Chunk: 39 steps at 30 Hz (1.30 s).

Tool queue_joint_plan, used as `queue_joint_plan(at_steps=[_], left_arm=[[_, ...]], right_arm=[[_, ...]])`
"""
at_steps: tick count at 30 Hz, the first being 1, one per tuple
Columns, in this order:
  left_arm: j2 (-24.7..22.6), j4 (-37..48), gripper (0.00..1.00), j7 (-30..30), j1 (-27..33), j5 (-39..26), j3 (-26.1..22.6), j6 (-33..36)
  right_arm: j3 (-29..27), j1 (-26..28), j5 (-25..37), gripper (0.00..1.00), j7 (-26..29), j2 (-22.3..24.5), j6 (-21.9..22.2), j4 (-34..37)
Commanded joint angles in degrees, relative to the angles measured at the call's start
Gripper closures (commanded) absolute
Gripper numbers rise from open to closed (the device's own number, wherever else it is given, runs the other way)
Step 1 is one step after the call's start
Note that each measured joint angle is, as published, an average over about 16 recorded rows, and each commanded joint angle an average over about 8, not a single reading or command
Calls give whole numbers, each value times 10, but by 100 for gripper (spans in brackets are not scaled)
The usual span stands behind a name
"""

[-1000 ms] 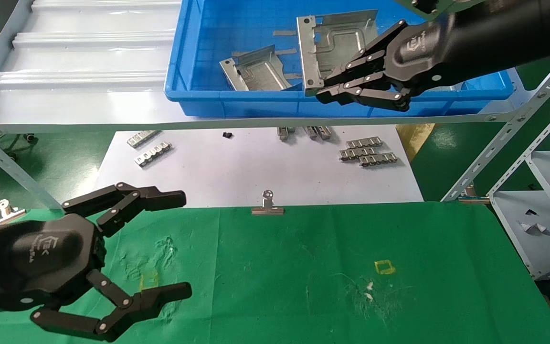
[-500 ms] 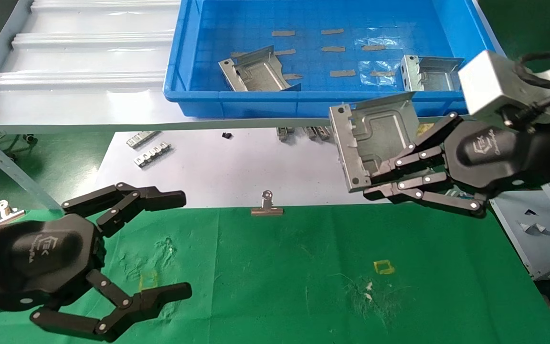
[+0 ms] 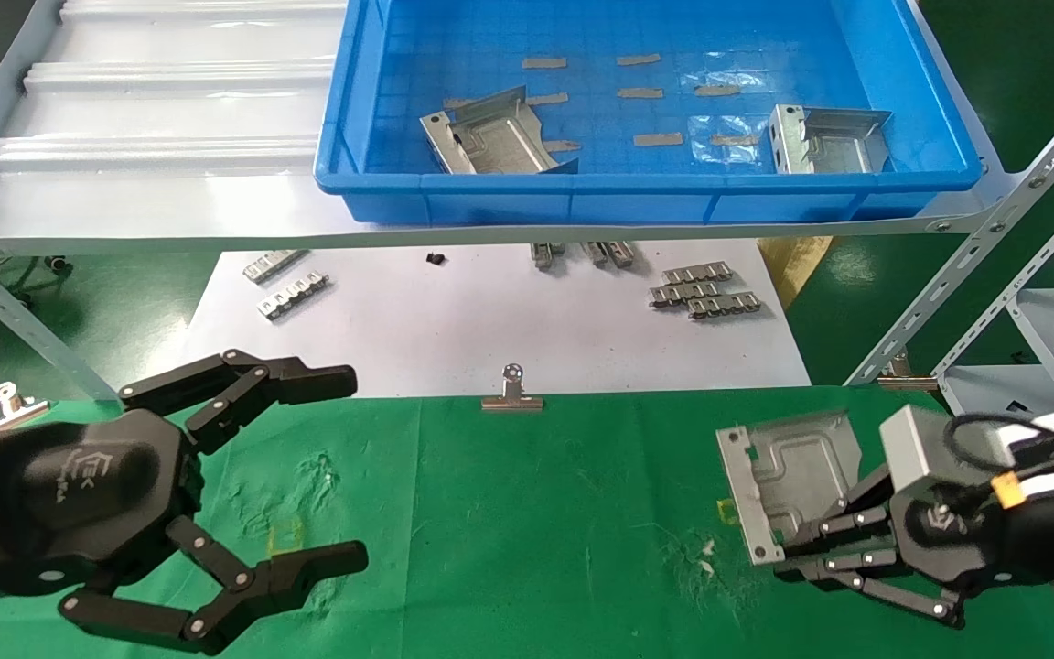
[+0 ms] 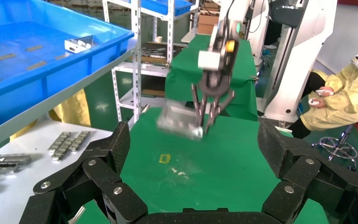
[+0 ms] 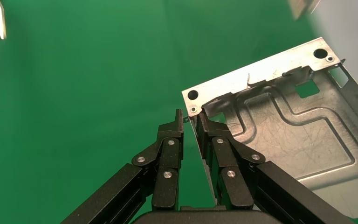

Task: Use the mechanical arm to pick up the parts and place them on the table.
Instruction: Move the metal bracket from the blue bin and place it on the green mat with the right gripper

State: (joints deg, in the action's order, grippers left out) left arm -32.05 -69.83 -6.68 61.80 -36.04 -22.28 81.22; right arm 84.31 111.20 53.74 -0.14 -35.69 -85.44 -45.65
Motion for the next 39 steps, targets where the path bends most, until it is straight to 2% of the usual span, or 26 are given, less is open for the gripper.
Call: queue_joint_plan(at_steps=[1,8,15,19,21,22,26,29,30,39], left_arm=[[0,0,0,0,0,0,0,0],[0,0,0,0,0,0,0,0],[0,0,0,0,0,0,0,0],[0,0,0,0,0,0,0,0],[0,0,0,0,0,0,0,0],[0,0,0,0,0,0,0,0],[0,0,0,0,0,0,0,0],[0,0,0,0,0,0,0,0],[0,0,0,0,0,0,0,0],[0,0,0,0,0,0,0,0]], right_arm=[[11,-27,9,100,-18,-8,13,19],[11,-93,0,100,-99,-70,51,124],[7,-108,-7,100,-144,-128,55,204],[4,-117,-10,92,-161,-151,58,241],[3,-121,-12,84,-168,-159,57,258],[3,-123,-13,76,-171,-162,56,266],[2,-127,-15,31,-183,-171,49,294],[3,-128,-14,4,-193,-176,46,311],[3,-128,-13,0,-196,-178,46,317],[5,-126,-8,0,-225,-195,44,351]])
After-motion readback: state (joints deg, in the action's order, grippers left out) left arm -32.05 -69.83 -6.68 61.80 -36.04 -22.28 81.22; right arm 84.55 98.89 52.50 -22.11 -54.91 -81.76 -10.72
